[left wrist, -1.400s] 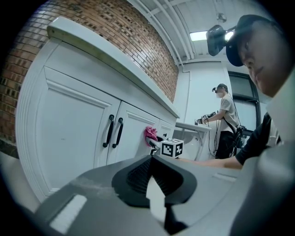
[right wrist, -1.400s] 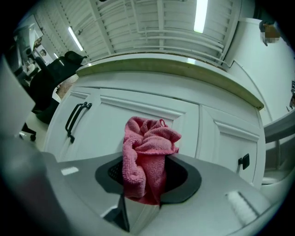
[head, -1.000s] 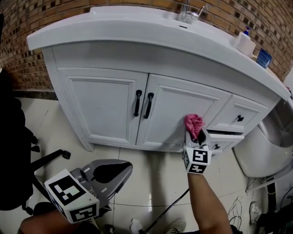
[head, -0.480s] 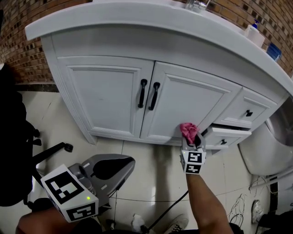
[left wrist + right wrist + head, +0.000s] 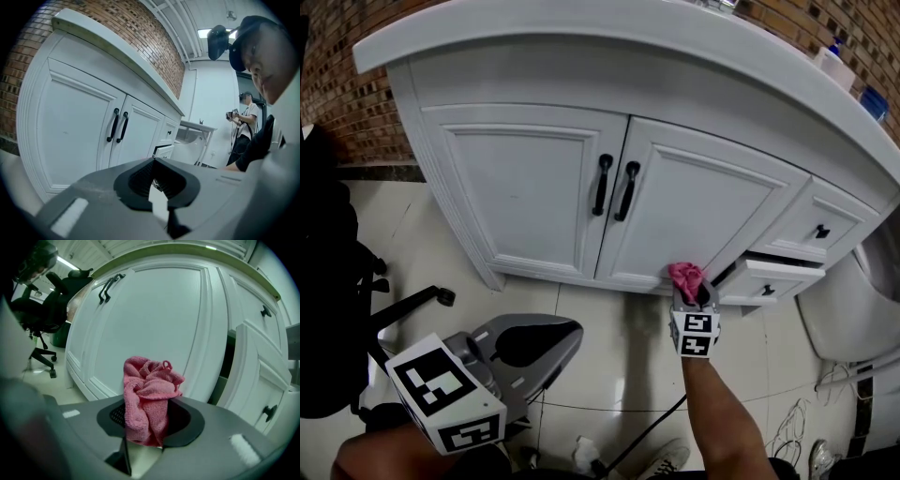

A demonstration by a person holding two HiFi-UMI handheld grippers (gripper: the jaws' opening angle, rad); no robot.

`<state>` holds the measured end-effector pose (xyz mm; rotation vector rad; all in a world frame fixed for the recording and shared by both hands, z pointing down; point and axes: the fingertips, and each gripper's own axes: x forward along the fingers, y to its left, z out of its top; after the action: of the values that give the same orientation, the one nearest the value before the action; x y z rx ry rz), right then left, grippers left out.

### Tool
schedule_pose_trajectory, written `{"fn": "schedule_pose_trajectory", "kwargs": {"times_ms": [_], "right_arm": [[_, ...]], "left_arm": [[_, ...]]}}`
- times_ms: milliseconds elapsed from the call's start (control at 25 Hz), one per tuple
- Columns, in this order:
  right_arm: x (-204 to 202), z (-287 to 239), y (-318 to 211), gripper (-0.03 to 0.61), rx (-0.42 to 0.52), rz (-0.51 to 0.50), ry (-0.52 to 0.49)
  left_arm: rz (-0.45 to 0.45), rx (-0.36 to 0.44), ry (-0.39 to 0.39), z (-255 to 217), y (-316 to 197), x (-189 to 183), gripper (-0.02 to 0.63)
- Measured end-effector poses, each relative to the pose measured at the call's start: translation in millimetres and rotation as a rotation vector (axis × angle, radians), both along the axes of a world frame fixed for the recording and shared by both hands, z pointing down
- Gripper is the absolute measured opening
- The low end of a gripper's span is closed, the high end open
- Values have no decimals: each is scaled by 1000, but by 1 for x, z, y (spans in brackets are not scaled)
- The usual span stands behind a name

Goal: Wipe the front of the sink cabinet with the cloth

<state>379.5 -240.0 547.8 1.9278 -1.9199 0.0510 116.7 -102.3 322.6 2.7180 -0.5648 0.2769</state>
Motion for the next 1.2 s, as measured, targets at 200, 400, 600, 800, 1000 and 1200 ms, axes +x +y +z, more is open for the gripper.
{"fn": "schedule_pose_trajectory", "kwargs": {"times_ms": [200,400,600,800,1000,1200], "right_arm": [[-1,25,0,164,-73,2,-25],[-1,34,-1,163,-98,17,-32],[0,36,0,163,-133,20,-34],[-1,39,4,163,-194,21,-93],[-24,19,21,161,-124,-28,-82],[-53,-65,21,161,85,-74,-103]], "left_arm": [[-10,-7,-7,2,-2,-5,3],[-17,-10,-6,2,-3,-9,3],[-8,-18,-9,3,2,-8,3],[-4,-9,-2,-2,6,-9,3],[-55,20,42,-16,-7,-19,3],[-98,23,114,-37,-16,-30,3]]}}
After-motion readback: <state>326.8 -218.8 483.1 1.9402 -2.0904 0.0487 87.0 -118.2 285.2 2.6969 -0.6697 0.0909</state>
